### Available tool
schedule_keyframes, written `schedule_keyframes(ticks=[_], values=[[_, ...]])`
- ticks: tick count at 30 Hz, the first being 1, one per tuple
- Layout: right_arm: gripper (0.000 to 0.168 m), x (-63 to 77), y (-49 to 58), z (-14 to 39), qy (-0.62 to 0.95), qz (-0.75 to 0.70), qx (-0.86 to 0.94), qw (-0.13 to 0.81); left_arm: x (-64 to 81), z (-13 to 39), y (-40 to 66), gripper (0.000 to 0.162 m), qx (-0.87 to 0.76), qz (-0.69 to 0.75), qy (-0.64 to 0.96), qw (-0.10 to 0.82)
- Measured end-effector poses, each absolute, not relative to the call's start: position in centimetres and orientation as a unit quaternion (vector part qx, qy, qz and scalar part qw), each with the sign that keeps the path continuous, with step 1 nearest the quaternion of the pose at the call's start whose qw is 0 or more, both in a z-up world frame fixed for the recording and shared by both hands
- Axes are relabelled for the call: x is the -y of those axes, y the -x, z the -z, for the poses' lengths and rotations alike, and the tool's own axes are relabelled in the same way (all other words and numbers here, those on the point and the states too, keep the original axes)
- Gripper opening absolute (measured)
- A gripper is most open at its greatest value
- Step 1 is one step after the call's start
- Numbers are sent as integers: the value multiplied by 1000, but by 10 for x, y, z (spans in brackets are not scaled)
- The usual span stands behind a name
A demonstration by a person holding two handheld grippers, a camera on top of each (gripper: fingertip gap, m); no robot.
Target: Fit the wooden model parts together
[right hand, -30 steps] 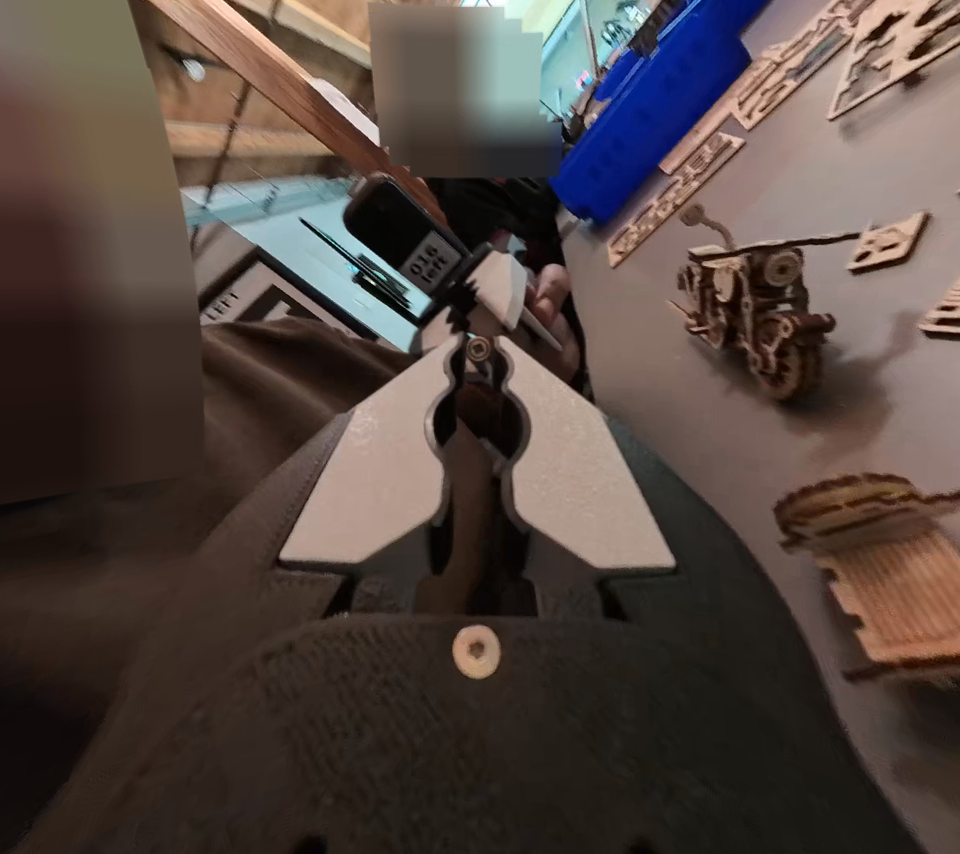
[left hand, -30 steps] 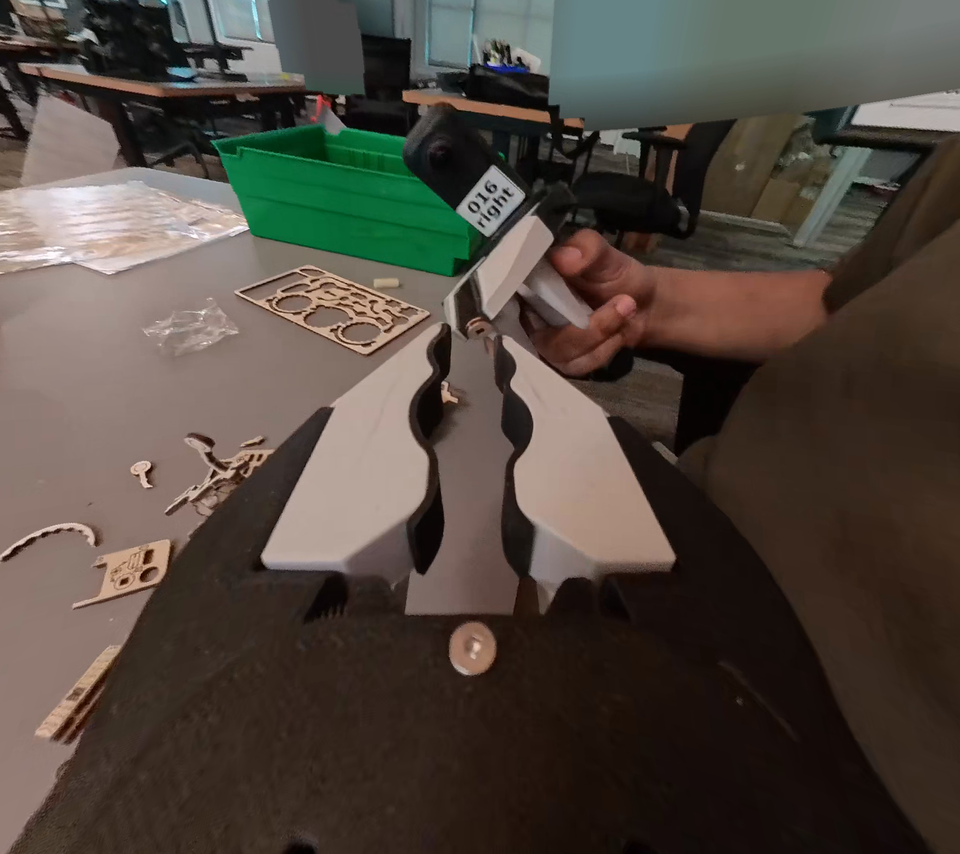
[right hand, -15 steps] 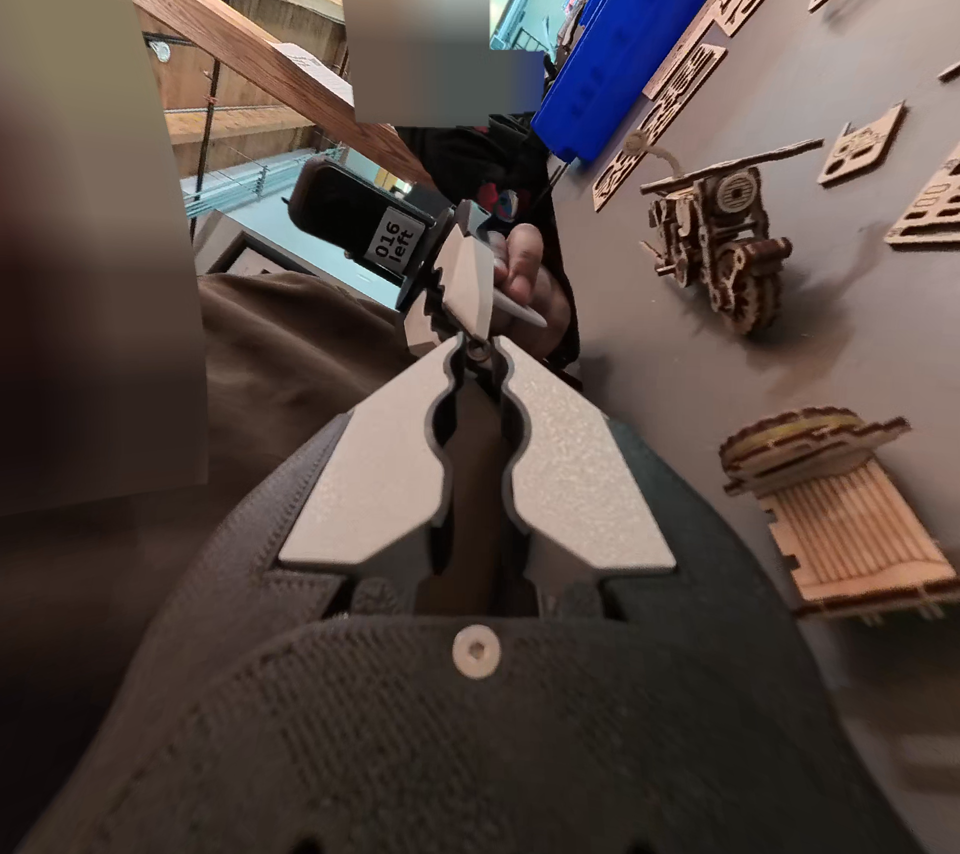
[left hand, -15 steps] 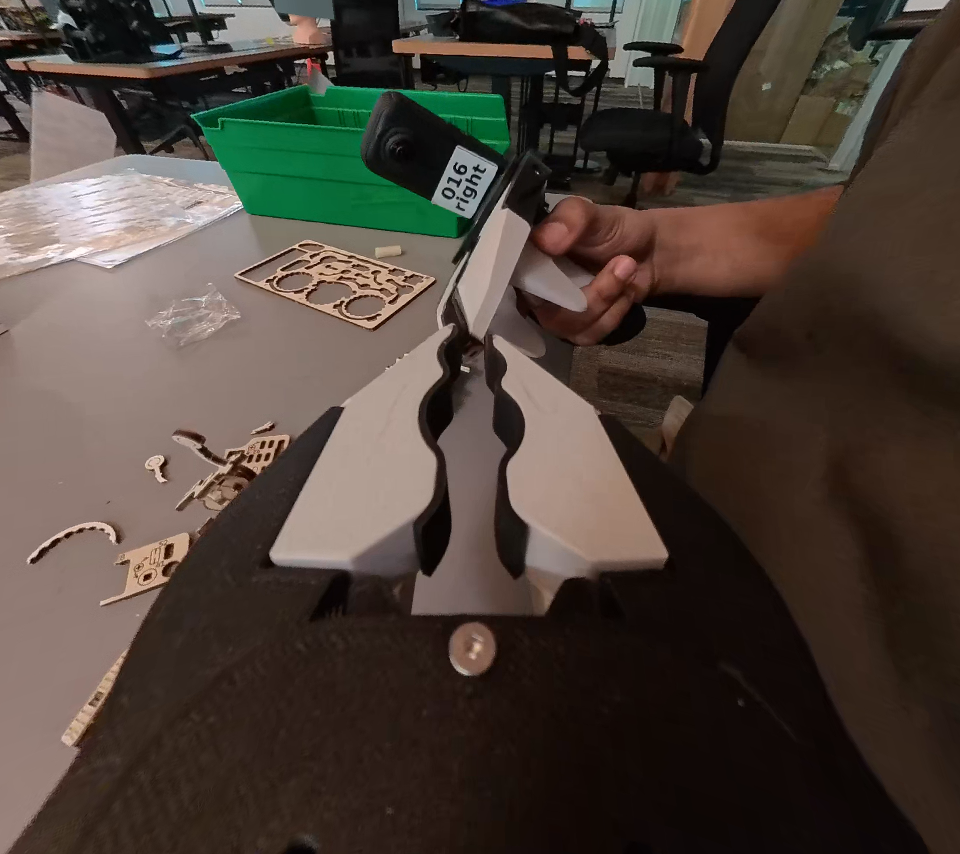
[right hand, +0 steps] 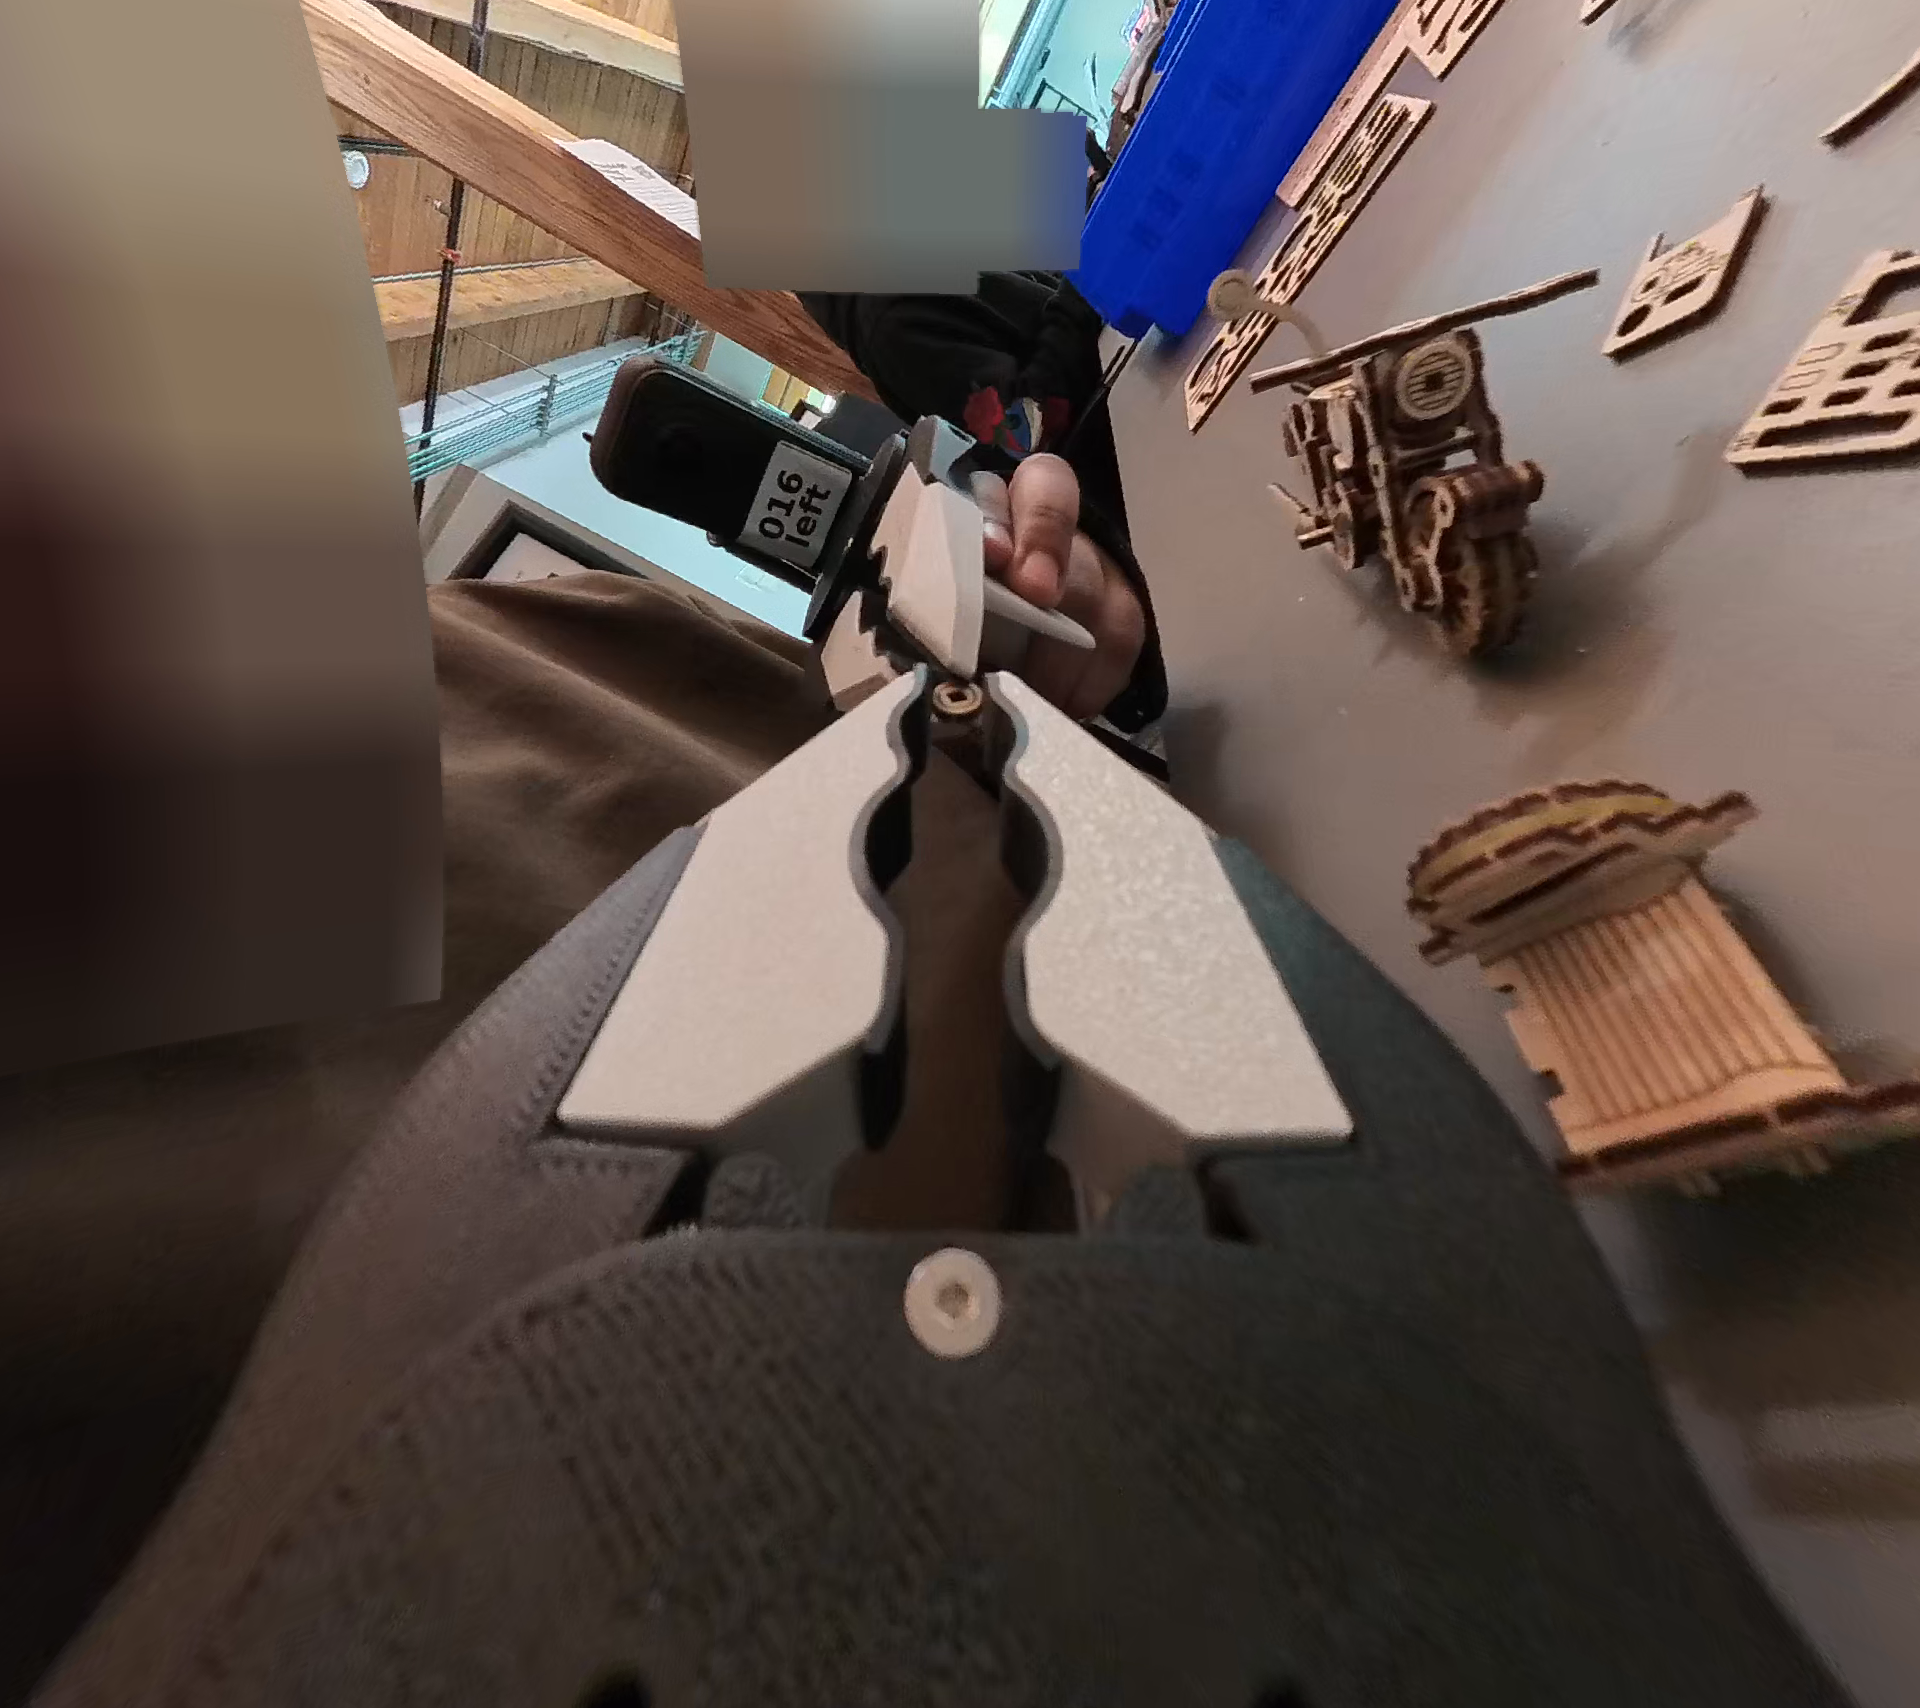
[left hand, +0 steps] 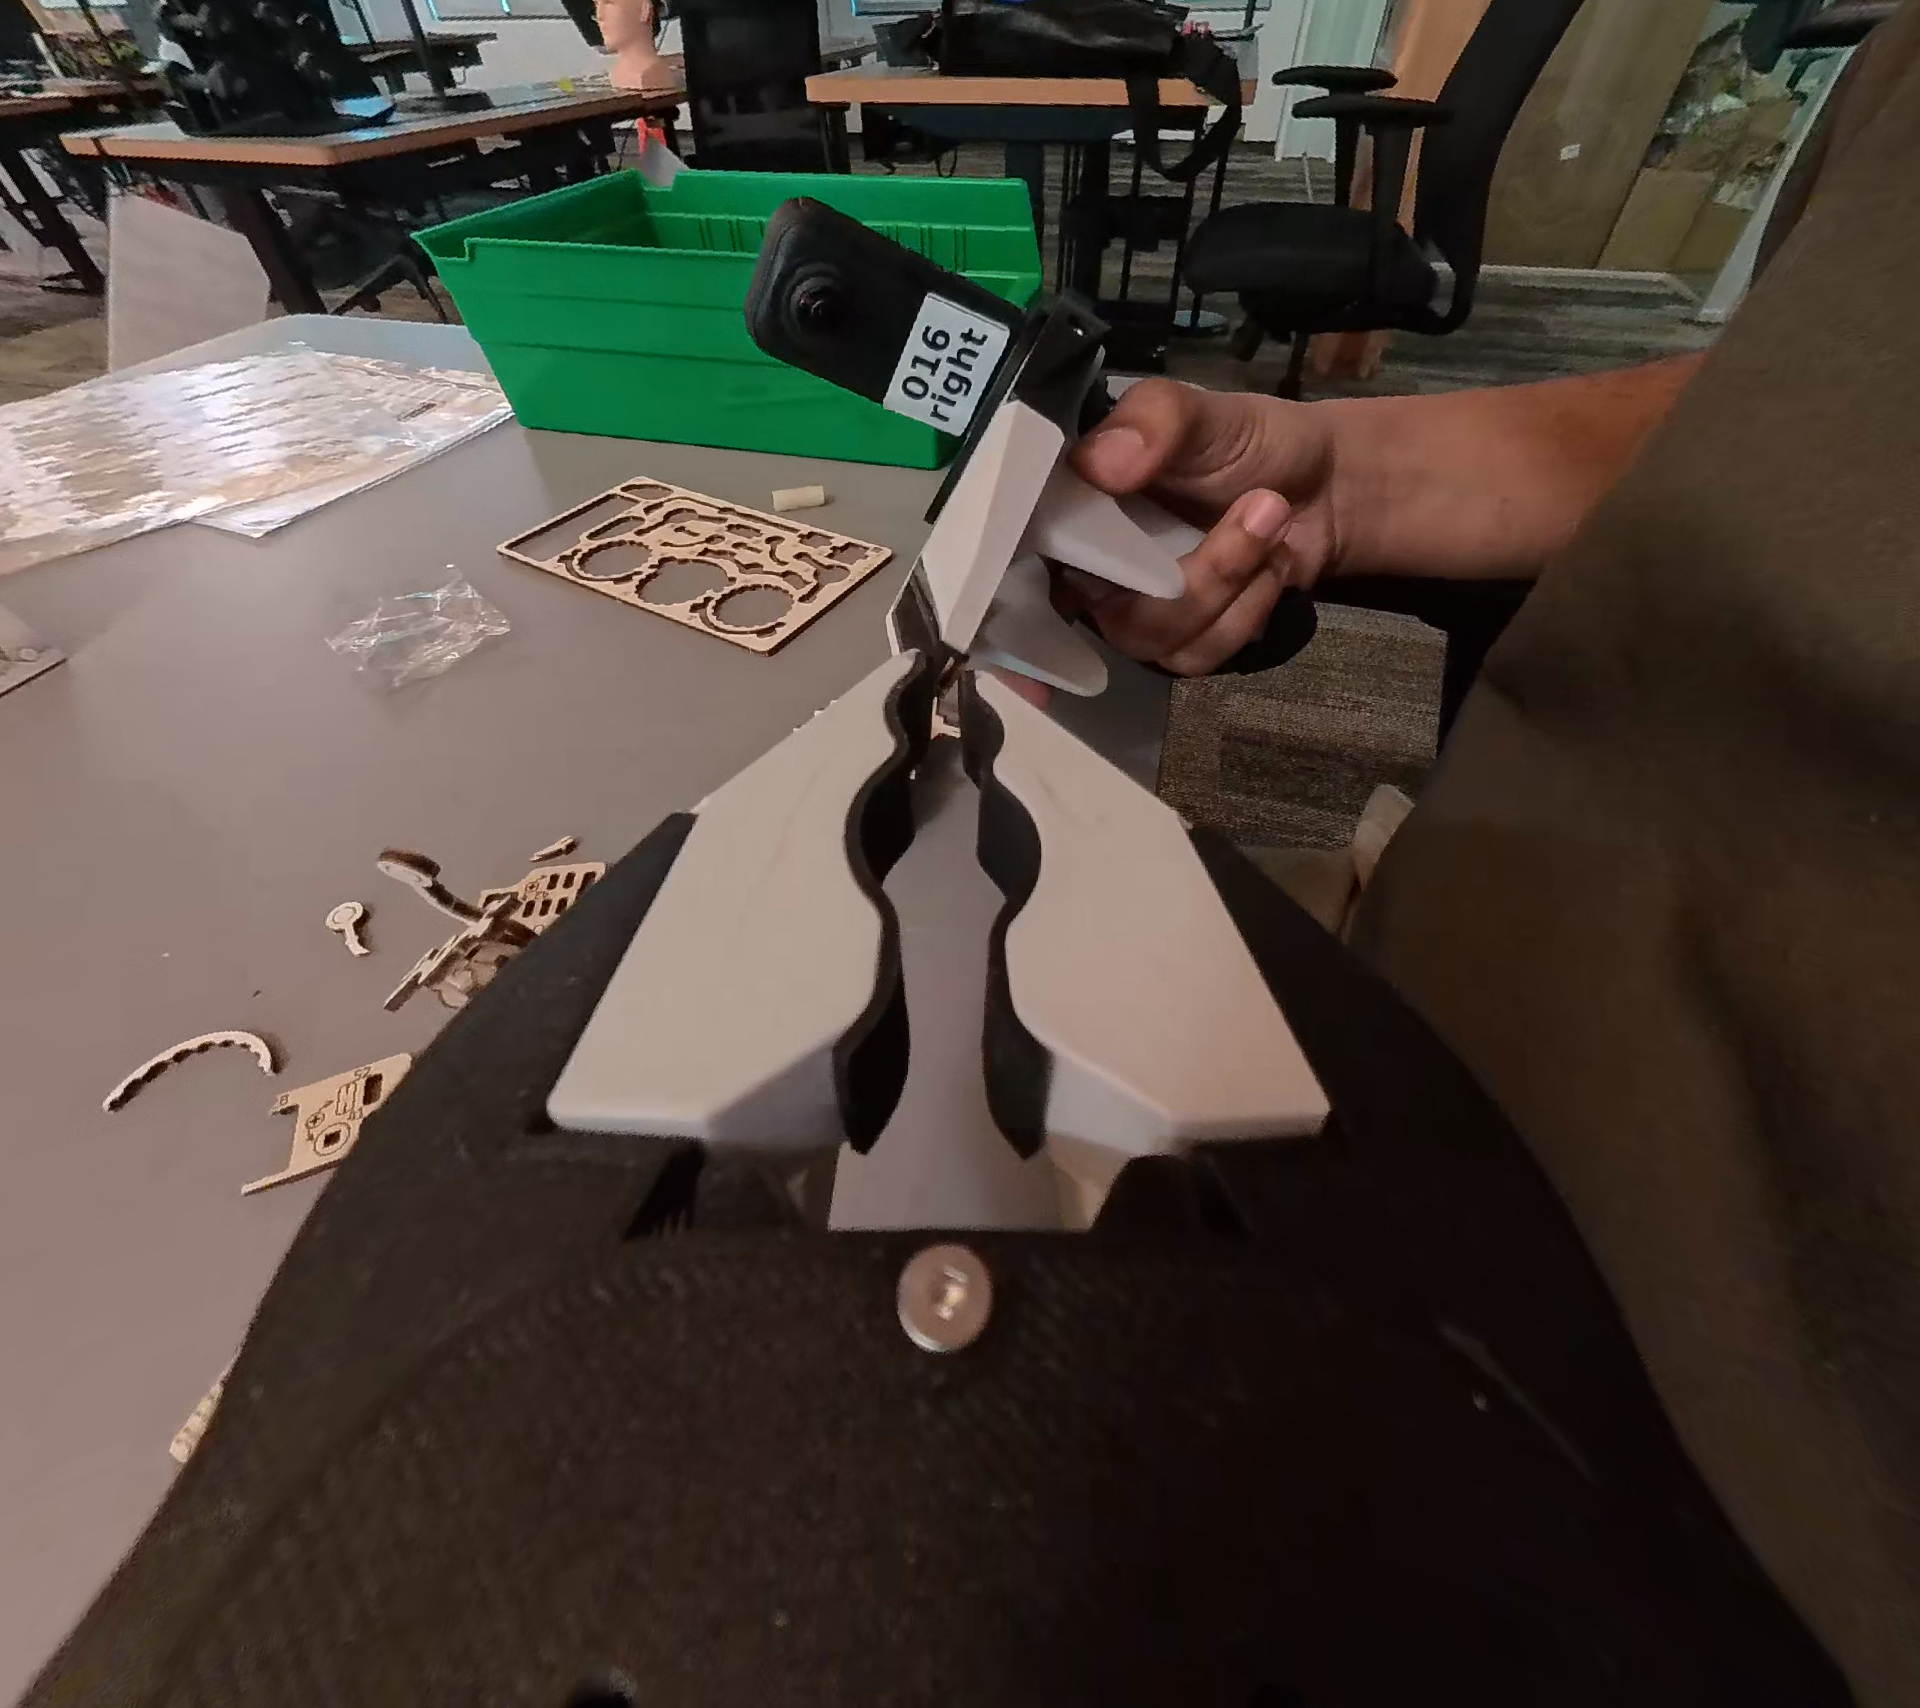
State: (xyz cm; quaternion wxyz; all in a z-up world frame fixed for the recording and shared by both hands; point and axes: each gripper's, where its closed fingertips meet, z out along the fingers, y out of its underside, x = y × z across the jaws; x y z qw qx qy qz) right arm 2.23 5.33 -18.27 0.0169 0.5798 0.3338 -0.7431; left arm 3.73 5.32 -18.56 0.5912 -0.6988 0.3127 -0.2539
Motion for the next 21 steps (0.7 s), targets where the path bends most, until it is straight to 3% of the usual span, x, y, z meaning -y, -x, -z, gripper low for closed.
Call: schedule_keyframes(ticks=[6, 10, 15, 21], values=[[13, -65, -22, 179, -582, 749, -315, -13, -58, 183, -30, 0, -271, 292, 708, 583], [30, -77, -18, 187, -610, 675, -385, -158, -66, 184, -20, 0, -192, 368, 723, 553], [23, -84, -16, 193, -593, 485, -520, -378, -70, 189, -16, 0, -87, 481, 723, 488], [21, -69, -14, 193, -540, 420, -587, -434, -69, 194, -19, 0, -14, 575, 698, 427]])
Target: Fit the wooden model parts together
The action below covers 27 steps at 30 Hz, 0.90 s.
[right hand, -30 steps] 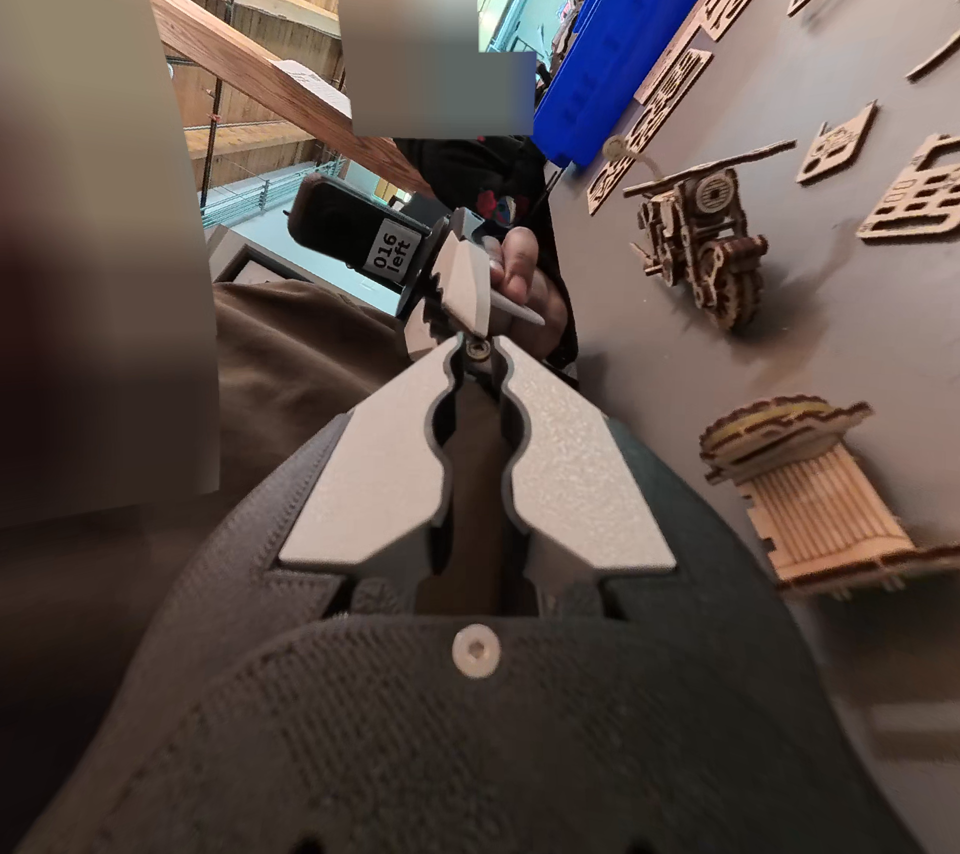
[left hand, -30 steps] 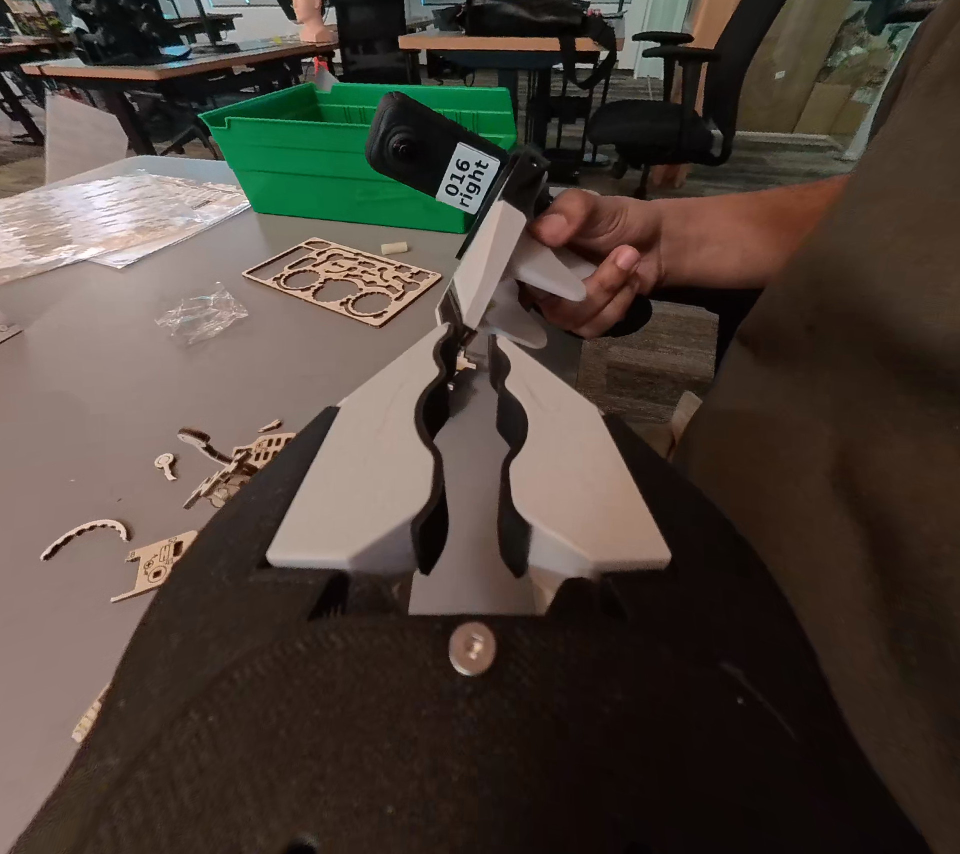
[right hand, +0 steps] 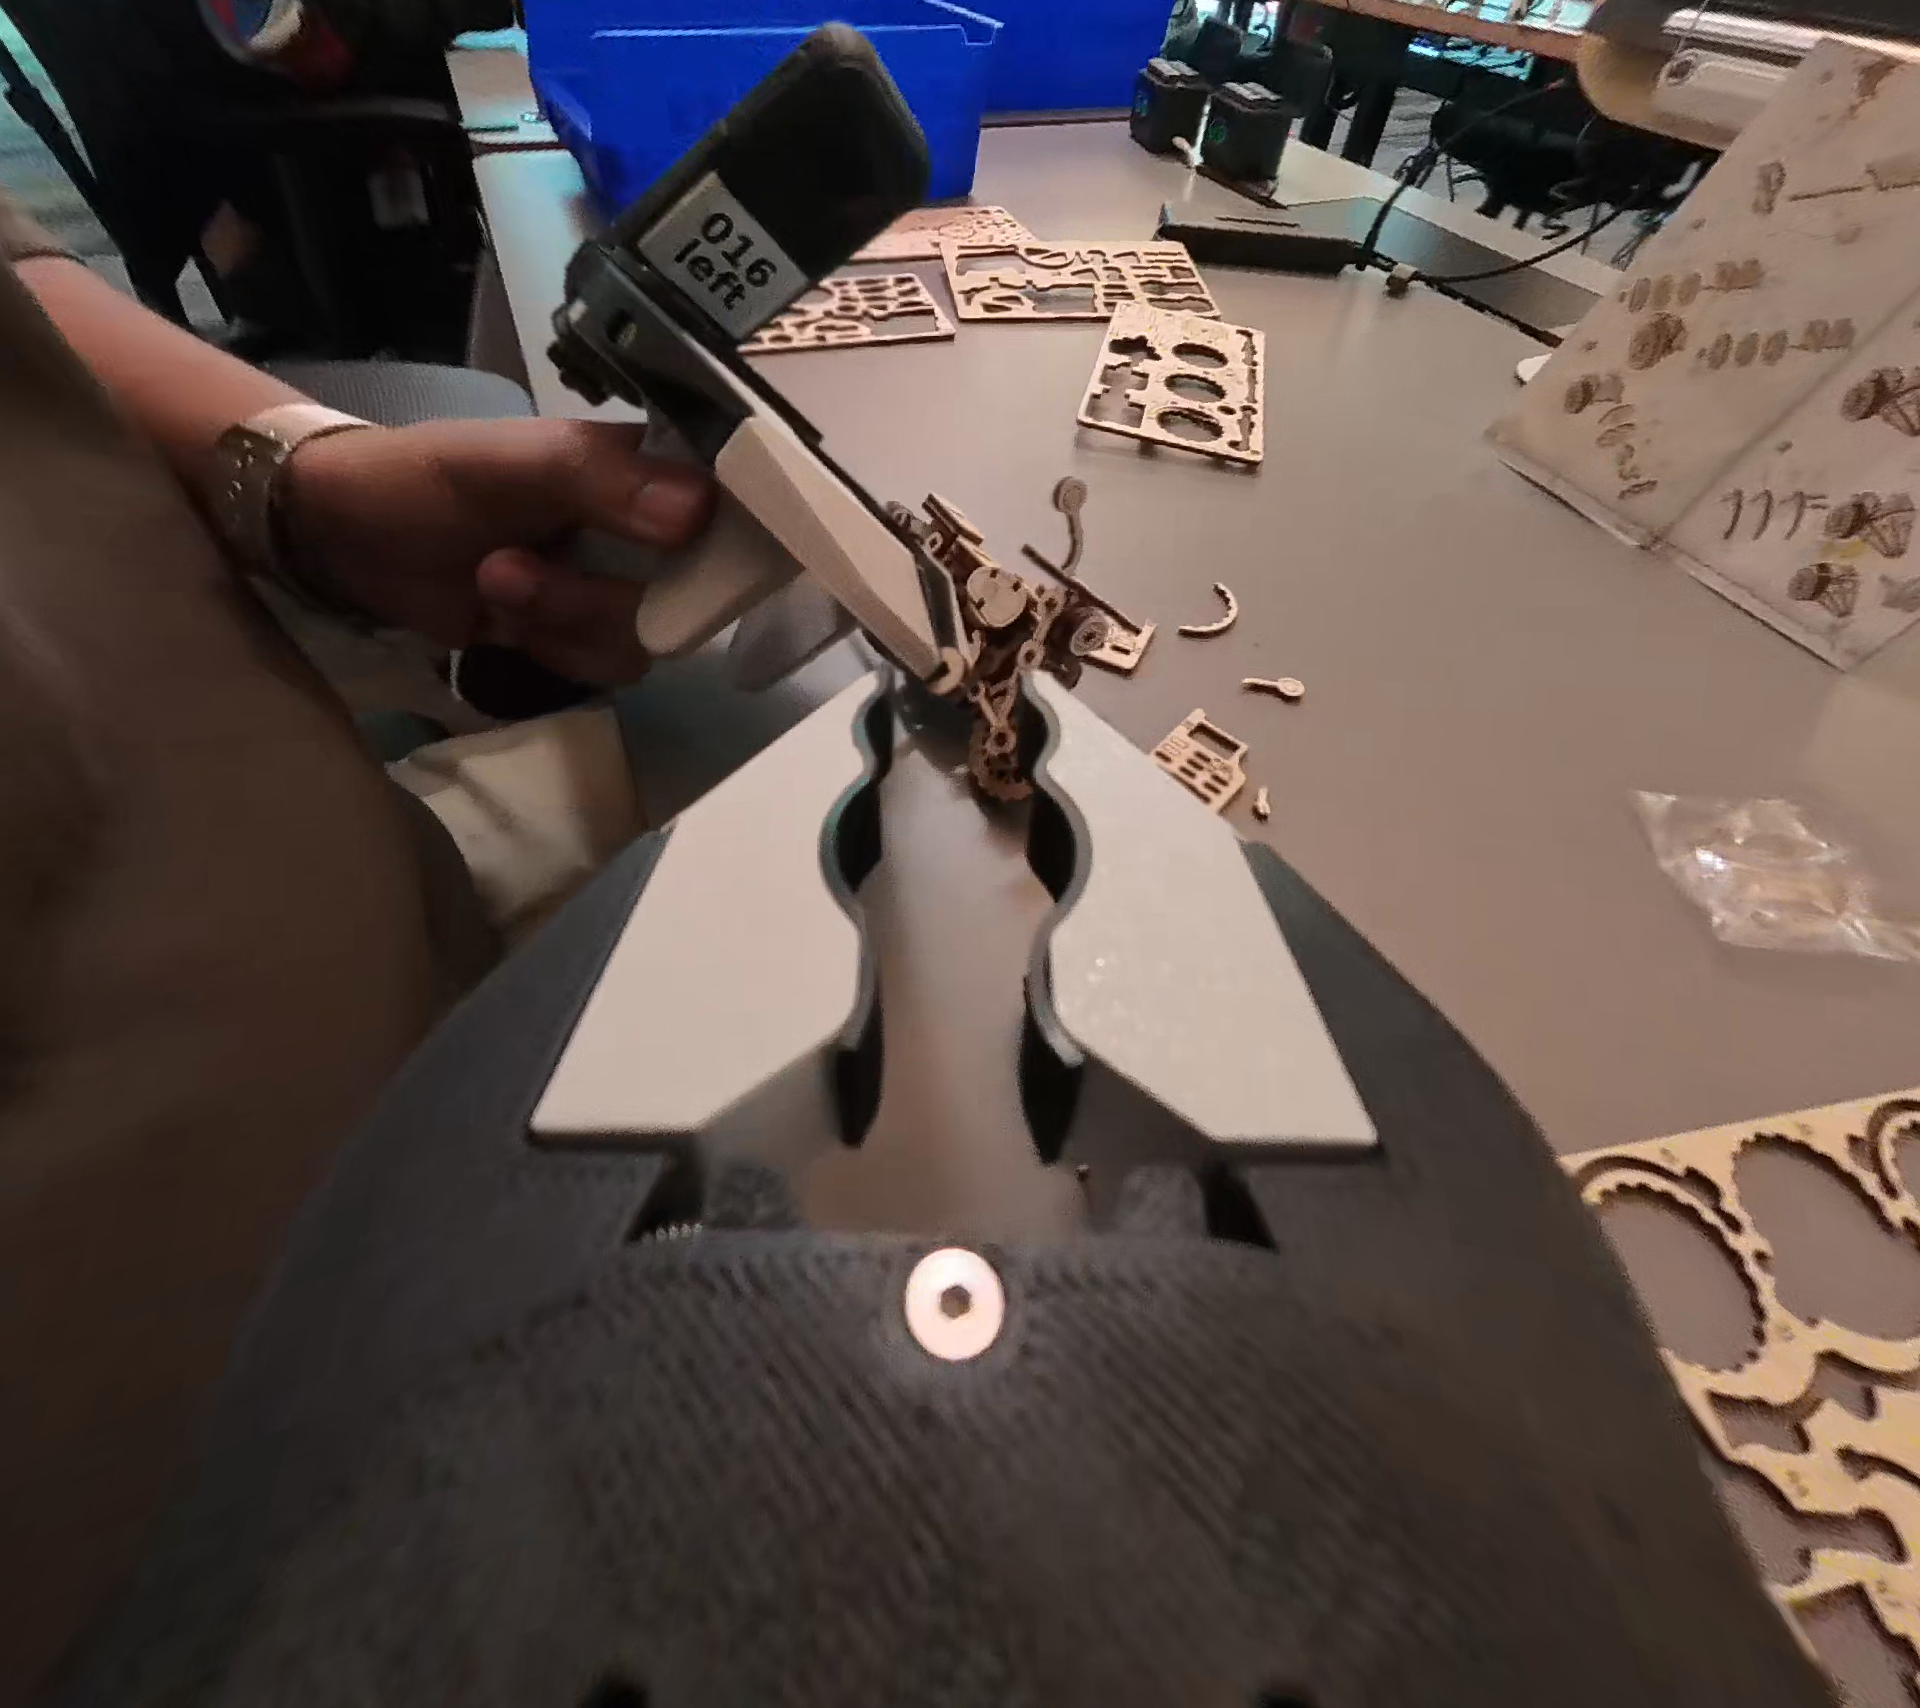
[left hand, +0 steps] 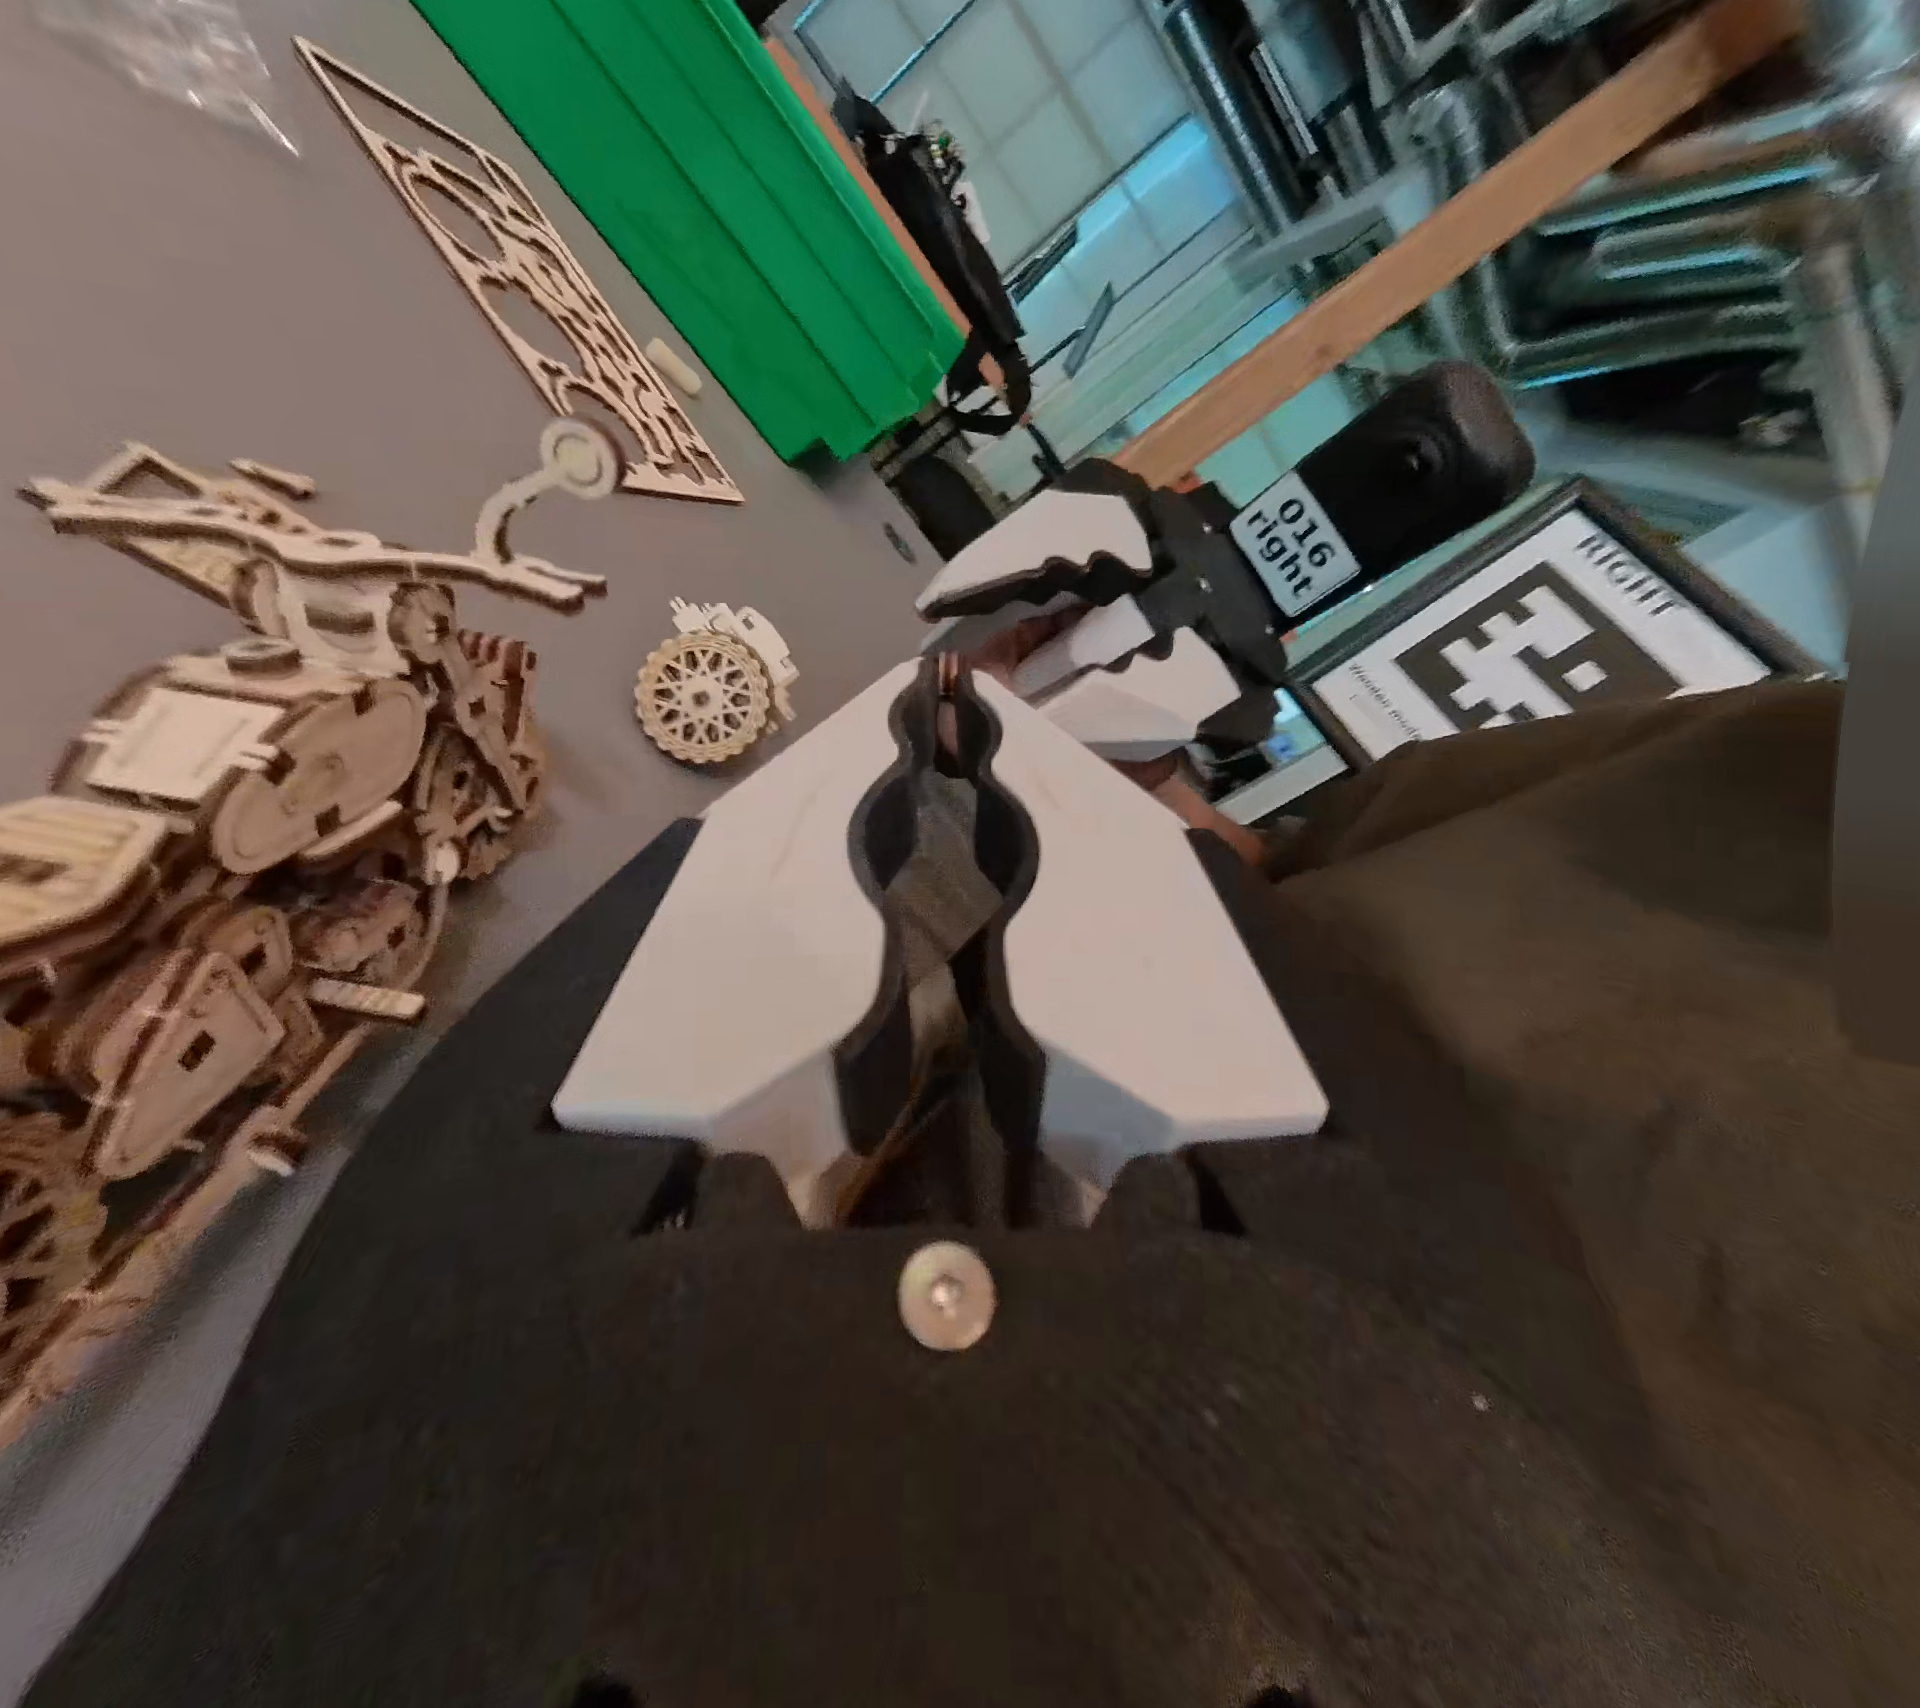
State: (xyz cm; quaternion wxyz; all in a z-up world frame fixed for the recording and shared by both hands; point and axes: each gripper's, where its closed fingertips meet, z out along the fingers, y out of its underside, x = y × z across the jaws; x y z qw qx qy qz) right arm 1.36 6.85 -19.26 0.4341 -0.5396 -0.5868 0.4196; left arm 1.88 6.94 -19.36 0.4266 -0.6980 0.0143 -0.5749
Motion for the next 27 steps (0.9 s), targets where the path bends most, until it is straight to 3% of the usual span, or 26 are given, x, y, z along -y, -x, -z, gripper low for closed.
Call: schedule_keyframes(ticks=[11, 27], values=[[12, -69, -15, 195, 492, -318, 640, 498, -68, 196, -18, 0, 30, 634, 672, 381], [6, -61, -17, 203, 470, -315, 672, 478, -66, 200, -24, 0, 20, 642, 679, 356]])
